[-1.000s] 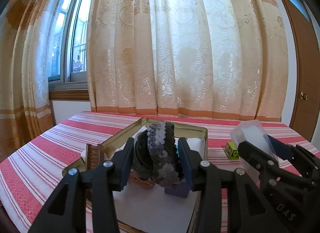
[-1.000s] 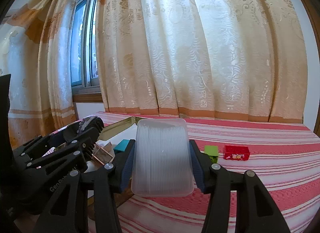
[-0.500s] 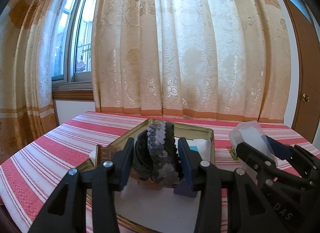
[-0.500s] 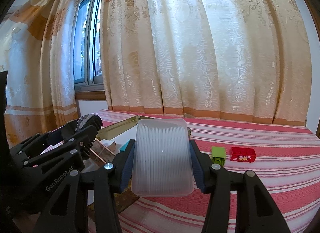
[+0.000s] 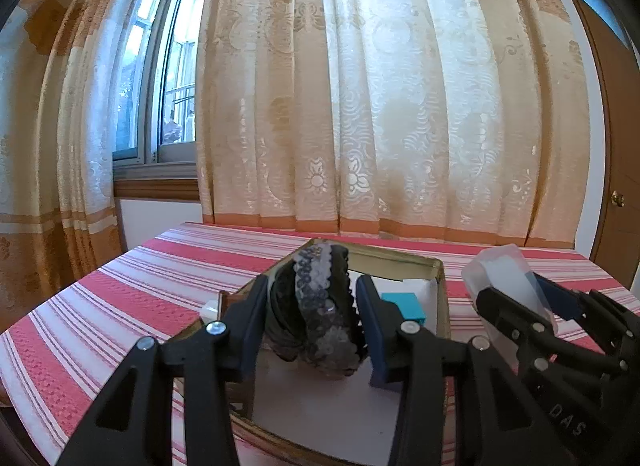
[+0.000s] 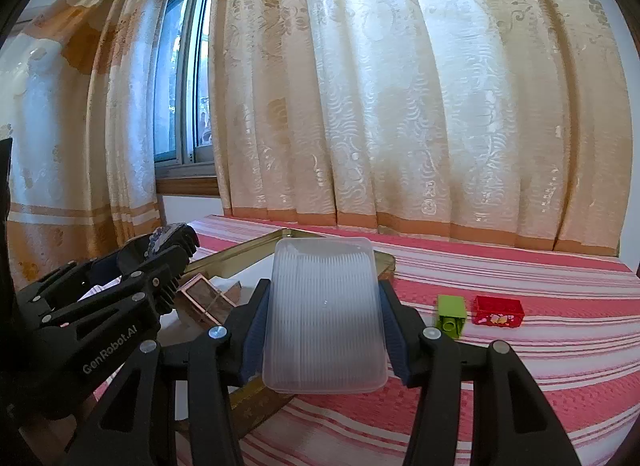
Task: Organize rigid objects
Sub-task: 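Open the left tool releasing the fuzzy item while the right tool releases the clear box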
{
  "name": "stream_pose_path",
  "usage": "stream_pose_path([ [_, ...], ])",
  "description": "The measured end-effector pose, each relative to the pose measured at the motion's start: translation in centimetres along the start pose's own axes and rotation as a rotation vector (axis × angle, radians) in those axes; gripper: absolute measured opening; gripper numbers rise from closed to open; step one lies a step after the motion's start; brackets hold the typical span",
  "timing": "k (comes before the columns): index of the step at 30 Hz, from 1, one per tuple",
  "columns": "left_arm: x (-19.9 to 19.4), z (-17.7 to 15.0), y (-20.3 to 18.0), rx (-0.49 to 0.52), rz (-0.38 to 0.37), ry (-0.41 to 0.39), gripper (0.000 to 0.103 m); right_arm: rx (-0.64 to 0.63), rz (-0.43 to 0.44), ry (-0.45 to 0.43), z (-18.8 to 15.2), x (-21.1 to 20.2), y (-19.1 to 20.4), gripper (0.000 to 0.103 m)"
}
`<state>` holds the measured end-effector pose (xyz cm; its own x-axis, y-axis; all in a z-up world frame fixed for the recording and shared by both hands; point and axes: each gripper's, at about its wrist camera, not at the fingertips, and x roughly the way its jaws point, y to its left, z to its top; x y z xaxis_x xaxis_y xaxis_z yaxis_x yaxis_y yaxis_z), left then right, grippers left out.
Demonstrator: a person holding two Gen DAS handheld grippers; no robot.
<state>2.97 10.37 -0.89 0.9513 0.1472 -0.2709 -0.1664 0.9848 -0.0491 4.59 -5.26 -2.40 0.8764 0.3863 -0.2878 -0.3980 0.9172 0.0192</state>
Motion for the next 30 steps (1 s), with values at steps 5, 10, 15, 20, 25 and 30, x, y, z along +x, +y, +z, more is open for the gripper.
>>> stream_pose_path([
  [5, 0.2, 0.0, 0.6, 0.003, 0.011, 0.009, 0.043, 0.001, 0.021, 0.010, 0.2, 0.6, 0.4, 0.054],
  [10, 0.8, 0.0, 1.4, -0.005, 0.020, 0.036, 0.043, -0.013, 0.064, 0.037, 0.3, 1.5, 1.5, 0.054],
  [15, 1.1, 0.1, 2.0, 0.000, 0.037, 0.041, 0.043, -0.031, 0.105, 0.066, 0.2, 2.1, 2.7, 0.054],
  [20, 2.7, 0.4, 3.0, 0.014, 0.084, 0.087, 0.044, -0.048, 0.143, 0.124, 0.4, 4.3, 3.9, 0.054],
  [25, 3.7, 1.1, 3.9, 0.039, 0.145, 0.116, 0.059, -0.082, 0.150, 0.195, 1.7, 8.3, 4.5, 0.058],
  [30, 2.8, 1.6, 5.4, -0.010, 0.175, 0.073, 0.103, -0.028, 0.123, 0.142, 2.7, 7.6, 2.8, 0.083],
])
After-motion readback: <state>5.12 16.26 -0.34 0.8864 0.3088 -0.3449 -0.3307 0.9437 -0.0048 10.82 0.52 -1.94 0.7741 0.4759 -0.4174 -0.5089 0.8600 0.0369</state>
